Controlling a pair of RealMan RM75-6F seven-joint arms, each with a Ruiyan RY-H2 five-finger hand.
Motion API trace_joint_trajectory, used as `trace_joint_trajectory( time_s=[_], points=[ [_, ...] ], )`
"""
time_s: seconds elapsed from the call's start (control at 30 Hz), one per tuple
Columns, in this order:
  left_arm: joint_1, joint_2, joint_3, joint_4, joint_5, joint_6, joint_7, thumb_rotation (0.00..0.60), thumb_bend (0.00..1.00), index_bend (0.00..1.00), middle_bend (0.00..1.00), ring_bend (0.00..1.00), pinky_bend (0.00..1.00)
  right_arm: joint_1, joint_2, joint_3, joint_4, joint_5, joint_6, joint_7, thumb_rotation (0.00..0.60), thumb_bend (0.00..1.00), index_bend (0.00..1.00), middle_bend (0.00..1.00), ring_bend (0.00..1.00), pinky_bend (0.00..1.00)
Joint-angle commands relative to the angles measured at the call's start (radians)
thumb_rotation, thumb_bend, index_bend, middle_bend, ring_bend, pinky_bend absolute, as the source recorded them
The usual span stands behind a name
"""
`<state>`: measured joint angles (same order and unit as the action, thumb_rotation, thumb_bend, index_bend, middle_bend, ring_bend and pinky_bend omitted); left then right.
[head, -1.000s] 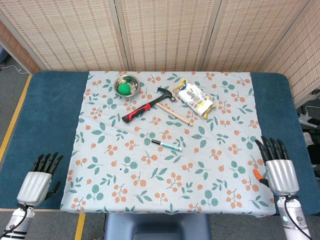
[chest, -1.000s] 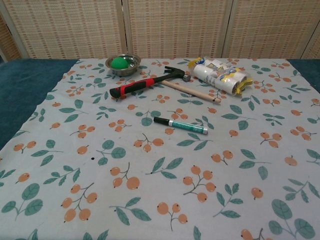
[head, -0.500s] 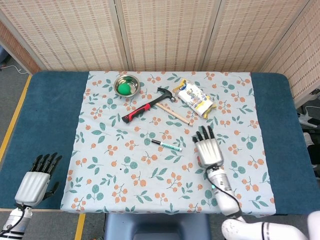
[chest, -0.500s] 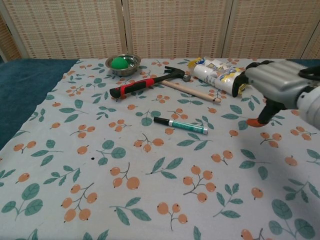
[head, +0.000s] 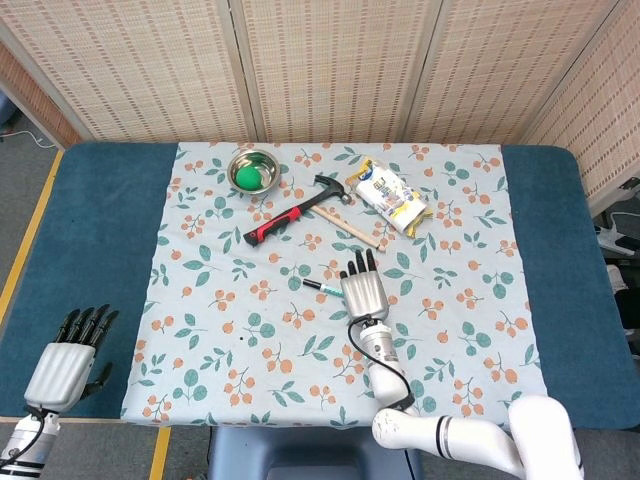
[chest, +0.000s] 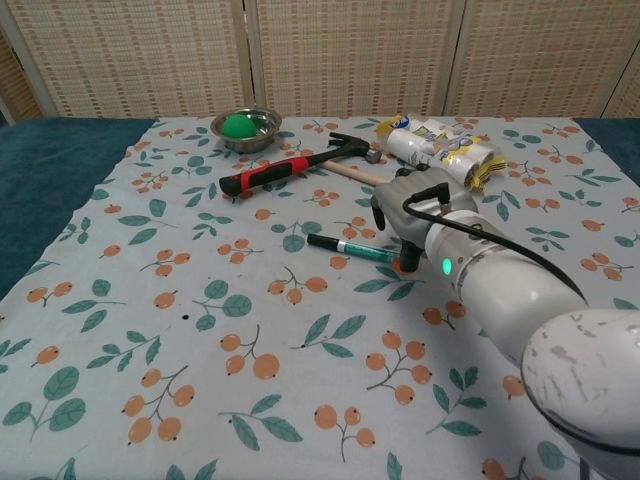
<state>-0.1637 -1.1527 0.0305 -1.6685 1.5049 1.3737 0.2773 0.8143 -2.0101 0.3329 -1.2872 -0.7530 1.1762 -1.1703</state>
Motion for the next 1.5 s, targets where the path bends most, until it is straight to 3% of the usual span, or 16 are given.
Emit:
trace_joint_trajectory(
  time_s=[0.03,0.23,0.47,0.73,0.87,0.97,1.03,1.1,1.23,1.5],
  points=[
    [0.001,0.001,-0.001,0.001,-0.003,0.0,-0.003,0.6,0.42,0.0,0.0,0.0,0.05,0.028,-0.034,0.006,0.05,0.024,-0.018,0.006,0.6,0.23,0.34,0.2,0.0,0.0],
    [-0.001,0.0,-0.004,-0.001,-0.01,-0.011,0.004,0.6,0.42,0.0,0.0,0.0,0.05,0.048,-0.058,0.002,0.095,0.043,-0.024,0.009,0.6,0.27,0.37,0.21,0.0,0.0],
    [-0.001,0.0,-0.004,-0.002,-0.012,-0.015,0.006,0.6,0.42,0.0,0.0,0.0,0.05,0.055,-0.063,-0.01,0.11,0.037,-0.013,0.017,0.6,0.31,0.5,0.32,0.0,0.0],
    [-0.001,0.0,-0.003,-0.004,-0.016,-0.019,0.015,0.6,0.42,0.0,0.0,0.0,0.05,0.05,-0.05,-0.019,0.105,0.052,-0.007,0.007,0.6,0.36,0.6,0.43,0.1,0.0],
    [0.001,-0.002,-0.001,-0.005,0.005,-0.007,-0.005,0.6,0.43,0.0,0.0,0.0,0.08,0.031,0.006,-0.045,0.027,-0.007,-0.006,0.06,0.6,0.38,0.7,0.52,0.19,0.0],
    [0.005,-0.034,-0.009,0.013,0.041,0.033,-0.032,0.6,0.43,0.01,0.02,0.0,0.16,0.022,0.058,-0.069,-0.047,-0.066,0.005,0.084,0.6,0.39,0.77,0.58,0.25,0.0],
    [0.003,-0.07,-0.02,0.036,0.081,0.07,-0.04,0.6,0.43,0.06,0.09,0.02,0.24,0.025,0.089,-0.083,-0.098,-0.085,0.017,0.058,0.6,0.39,0.8,0.61,0.28,0.0],
    [-0.018,-0.099,-0.045,0.049,0.1,0.08,-0.027,0.6,0.43,0.15,0.22,0.12,0.35,0.033,0.113,-0.087,-0.154,-0.093,0.034,0.022,0.6,0.4,0.82,0.62,0.3,0.0],
    [-0.09,-0.125,-0.105,0.005,0.068,0.007,0.014,0.6,0.43,0.23,0.37,0.24,0.48,0.048,0.142,-0.087,-0.247,-0.101,0.056,-0.024,0.6,0.41,0.83,0.63,0.31,0.0],
    [-0.238,-0.191,-0.183,-0.058,-0.093,-0.208,0.125,0.6,0.4,0.19,0.31,0.2,0.38,0.065,0.175,-0.1,-0.353,-0.093,0.073,-0.056,0.6,0.41,0.84,0.64,0.31,0.0]
  ],
)
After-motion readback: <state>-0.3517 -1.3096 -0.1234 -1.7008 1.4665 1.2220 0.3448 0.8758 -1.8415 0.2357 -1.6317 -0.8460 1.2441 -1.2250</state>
